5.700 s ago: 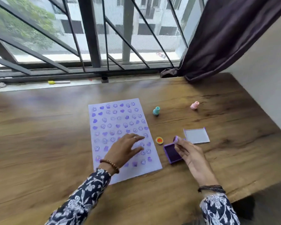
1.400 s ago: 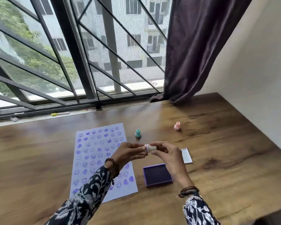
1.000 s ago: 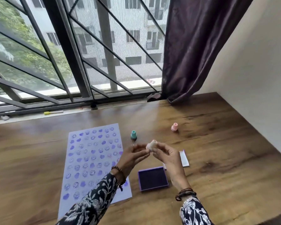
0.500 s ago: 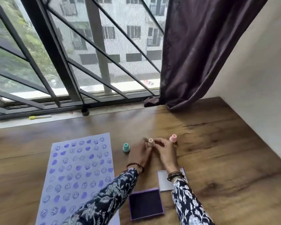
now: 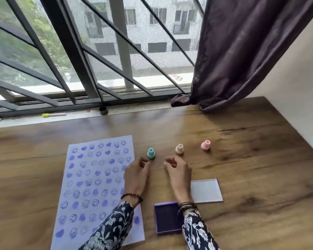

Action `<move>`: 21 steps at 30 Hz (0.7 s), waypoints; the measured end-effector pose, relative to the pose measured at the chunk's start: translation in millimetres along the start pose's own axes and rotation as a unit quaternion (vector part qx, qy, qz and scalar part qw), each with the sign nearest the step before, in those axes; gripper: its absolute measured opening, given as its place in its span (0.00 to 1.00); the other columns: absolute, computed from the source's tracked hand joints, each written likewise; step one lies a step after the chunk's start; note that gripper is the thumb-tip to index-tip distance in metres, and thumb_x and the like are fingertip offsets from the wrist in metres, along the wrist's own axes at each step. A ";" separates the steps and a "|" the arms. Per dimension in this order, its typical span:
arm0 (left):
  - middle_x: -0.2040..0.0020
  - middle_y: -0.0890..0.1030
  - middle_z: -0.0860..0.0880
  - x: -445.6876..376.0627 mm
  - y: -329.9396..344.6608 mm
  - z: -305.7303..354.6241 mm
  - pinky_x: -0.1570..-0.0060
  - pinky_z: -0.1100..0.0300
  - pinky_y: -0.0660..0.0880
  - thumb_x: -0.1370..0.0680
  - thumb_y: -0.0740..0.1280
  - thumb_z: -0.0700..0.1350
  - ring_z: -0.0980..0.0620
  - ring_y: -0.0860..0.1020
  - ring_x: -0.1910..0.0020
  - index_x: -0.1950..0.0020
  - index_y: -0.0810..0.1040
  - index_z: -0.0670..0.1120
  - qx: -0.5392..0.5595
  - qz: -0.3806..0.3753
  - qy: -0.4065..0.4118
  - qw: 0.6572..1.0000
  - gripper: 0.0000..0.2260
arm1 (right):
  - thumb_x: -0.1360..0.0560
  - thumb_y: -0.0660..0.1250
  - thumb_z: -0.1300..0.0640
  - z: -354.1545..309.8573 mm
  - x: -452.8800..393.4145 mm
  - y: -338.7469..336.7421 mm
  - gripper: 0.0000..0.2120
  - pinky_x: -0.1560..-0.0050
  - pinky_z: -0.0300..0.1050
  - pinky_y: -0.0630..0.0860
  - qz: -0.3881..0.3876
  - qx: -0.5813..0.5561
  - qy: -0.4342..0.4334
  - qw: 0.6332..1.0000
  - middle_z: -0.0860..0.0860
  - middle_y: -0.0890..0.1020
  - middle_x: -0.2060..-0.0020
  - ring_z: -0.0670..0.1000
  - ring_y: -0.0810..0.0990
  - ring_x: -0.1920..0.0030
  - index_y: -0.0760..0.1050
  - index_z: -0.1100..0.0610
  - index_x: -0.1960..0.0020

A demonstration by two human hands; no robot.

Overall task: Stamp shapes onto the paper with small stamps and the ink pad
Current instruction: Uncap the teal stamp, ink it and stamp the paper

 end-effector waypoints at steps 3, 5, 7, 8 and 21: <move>0.59 0.83 0.39 -22.3 -1.1 -3.8 0.57 0.47 0.80 0.26 0.61 0.41 0.41 0.81 0.61 0.53 0.78 0.45 0.024 -0.002 -0.004 1.000 0.07 | 0.32 0.68 0.65 -18.4 -6.6 17.2 0.07 0.52 0.47 0.78 -0.025 0.040 -0.049 0.998 0.56 0.84 0.56 0.54 0.81 0.56 0.79 0.60 0.54; 0.59 0.83 0.39 -31.7 3.1 -1.6 0.61 0.50 0.81 0.26 0.60 0.38 0.42 0.81 0.65 0.54 0.79 0.44 0.033 -0.027 -0.005 0.999 0.09 | 0.32 0.67 0.67 -31.0 -9.3 24.5 0.08 0.51 0.49 0.77 -0.036 0.068 -0.089 0.993 0.57 0.83 0.55 0.54 0.80 0.55 0.78 0.60 0.53; 0.61 0.82 0.41 -35.0 5.6 0.8 0.64 0.55 0.80 0.27 0.61 0.37 0.45 0.79 0.69 0.56 0.80 0.44 0.048 -0.053 -0.006 0.997 0.08 | 0.32 0.66 0.68 -39.8 -8.1 28.3 0.10 0.49 0.47 0.75 -0.046 0.092 -0.116 0.988 0.56 0.82 0.54 0.54 0.79 0.52 0.77 0.59 0.52; 0.62 0.81 0.42 -34.4 6.2 1.4 0.67 0.59 0.79 0.27 0.62 0.37 0.48 0.78 0.70 0.57 0.79 0.44 0.062 -0.065 -0.009 0.996 0.07 | 0.32 0.65 0.69 -42.1 -7.1 27.8 0.11 0.49 0.45 0.74 -0.047 0.096 -0.124 0.986 0.56 0.82 0.53 0.54 0.78 0.52 0.77 0.59 0.51; 0.59 0.85 0.48 35.8 -39.4 -11.6 0.53 0.62 0.80 0.25 0.62 0.34 0.53 0.83 0.58 0.51 0.79 0.44 0.427 -0.304 -0.086 0.847 0.09 | 0.26 0.65 0.64 -53.8 85.0 7.3 0.09 0.57 0.40 0.80 -0.057 -0.147 -0.056 0.986 0.52 0.82 0.56 0.50 0.83 0.56 0.78 0.50 0.54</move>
Point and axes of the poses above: each hand's wrist, its own x-axis away from the middle knuckle, its own y-axis out of the palm, z = x × y, the point moved 6 cm from there along -x, towards the middle knuckle
